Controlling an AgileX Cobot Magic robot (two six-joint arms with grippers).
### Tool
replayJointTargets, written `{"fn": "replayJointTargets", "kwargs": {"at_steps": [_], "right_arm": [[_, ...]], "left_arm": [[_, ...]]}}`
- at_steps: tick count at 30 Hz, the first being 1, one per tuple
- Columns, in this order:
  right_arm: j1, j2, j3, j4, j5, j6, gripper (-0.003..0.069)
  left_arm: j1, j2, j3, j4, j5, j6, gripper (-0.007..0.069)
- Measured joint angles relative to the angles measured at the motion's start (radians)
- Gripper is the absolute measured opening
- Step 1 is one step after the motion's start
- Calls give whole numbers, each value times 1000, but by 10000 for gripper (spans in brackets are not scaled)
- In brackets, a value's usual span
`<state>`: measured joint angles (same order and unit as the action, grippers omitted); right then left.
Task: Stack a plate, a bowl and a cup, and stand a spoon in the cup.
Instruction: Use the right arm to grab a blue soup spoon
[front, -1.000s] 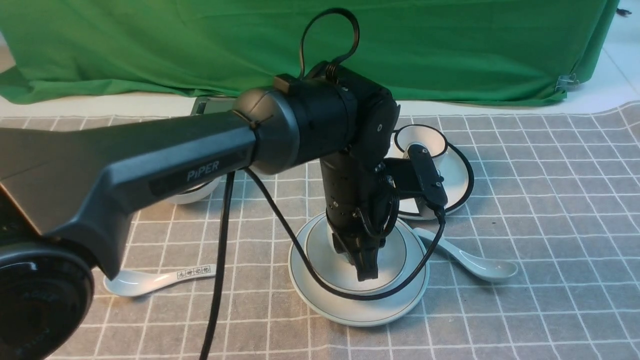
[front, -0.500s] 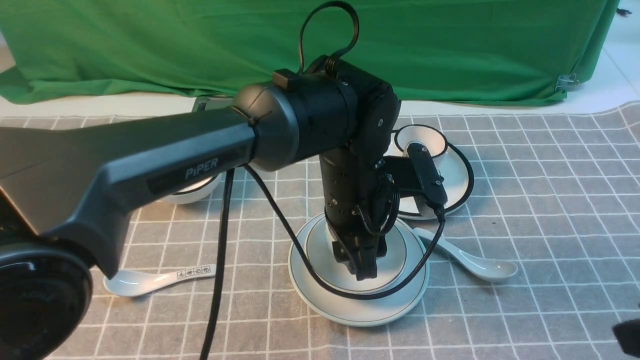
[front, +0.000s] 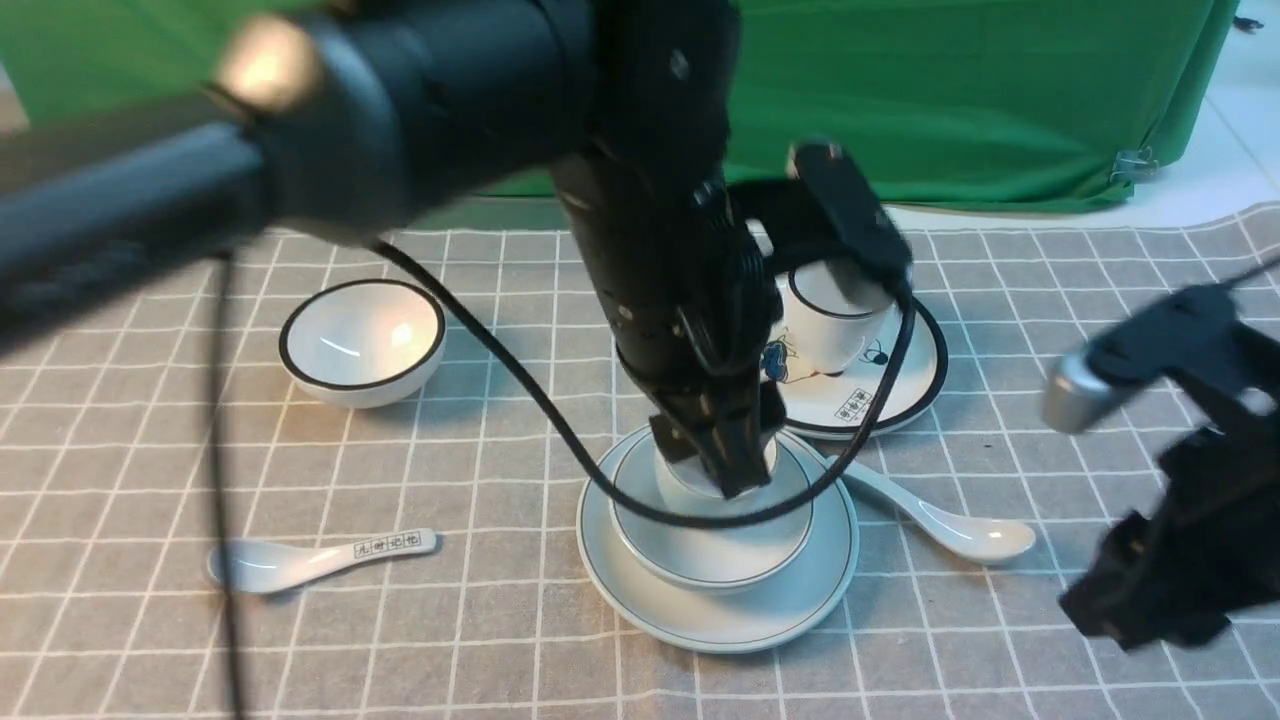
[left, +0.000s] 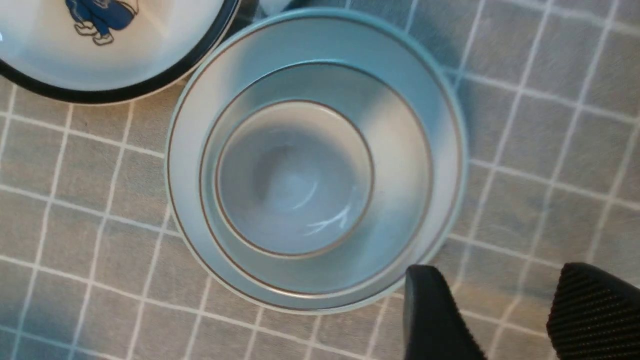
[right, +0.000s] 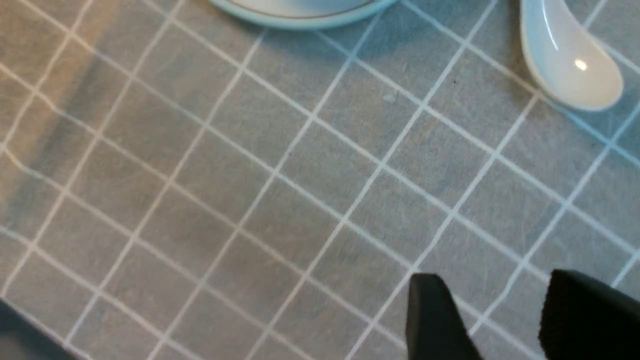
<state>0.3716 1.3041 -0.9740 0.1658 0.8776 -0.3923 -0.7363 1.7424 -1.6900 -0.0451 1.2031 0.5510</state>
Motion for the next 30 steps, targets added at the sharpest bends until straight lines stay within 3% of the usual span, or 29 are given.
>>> {"fn": "replayJointTargets", "kwargs": {"at_steps": [6, 9, 20, 30], "right_arm": [[-10, 237, -176, 11, 10, -124, 342], [-33, 343, -255, 40, 28, -195, 342], [-88, 671, -452, 109, -3, -355, 342], [-88, 769, -508, 112, -63, -363, 342]], "left_arm": [[0, -283, 145, -63, -5, -83, 57], [0, -437, 265, -64, -75, -117, 16], [0, -967, 768, -59, -606, -188, 8], [0, -1047, 841, -50, -658, -192, 10]]}}
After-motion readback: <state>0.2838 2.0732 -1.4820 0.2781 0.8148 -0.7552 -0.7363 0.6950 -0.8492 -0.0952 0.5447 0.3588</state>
